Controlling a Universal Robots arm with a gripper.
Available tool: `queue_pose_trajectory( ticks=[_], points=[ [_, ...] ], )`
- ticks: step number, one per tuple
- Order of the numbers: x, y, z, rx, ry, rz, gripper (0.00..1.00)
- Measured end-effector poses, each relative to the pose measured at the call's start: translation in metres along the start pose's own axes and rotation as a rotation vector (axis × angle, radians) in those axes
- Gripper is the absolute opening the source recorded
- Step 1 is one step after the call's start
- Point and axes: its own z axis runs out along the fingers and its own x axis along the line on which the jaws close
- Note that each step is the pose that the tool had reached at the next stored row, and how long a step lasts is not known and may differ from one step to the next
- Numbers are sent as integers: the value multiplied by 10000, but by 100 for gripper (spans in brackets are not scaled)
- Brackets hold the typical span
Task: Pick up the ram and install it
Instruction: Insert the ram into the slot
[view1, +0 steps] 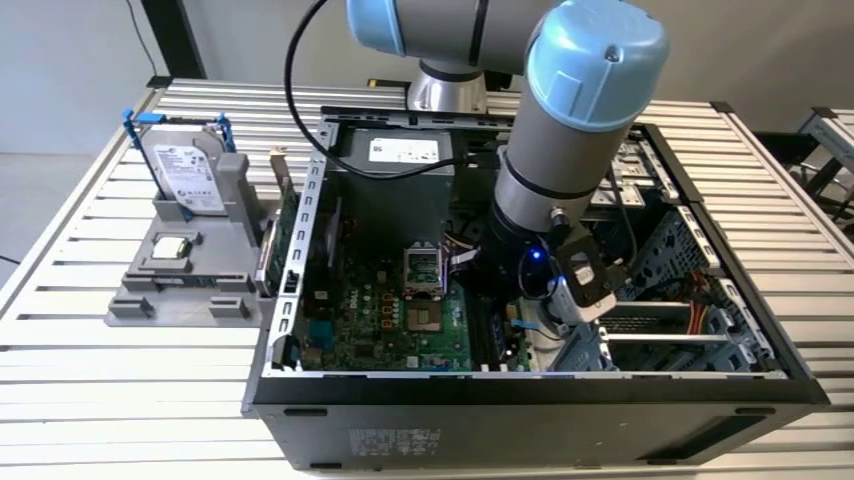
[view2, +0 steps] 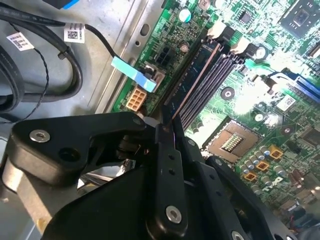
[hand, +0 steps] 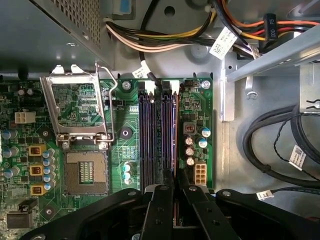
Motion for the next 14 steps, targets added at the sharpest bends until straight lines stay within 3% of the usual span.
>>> queue_pose_trajectory(
  ticks=[4,11,12,14],
  points=[
    [-5,16,21,131,1,-2,0],
    [-4,15,23,142,0,-1,0],
    [-4,13,21,153,1,0,100],
    [-3,14,22,145,1,1,100]
  ],
)
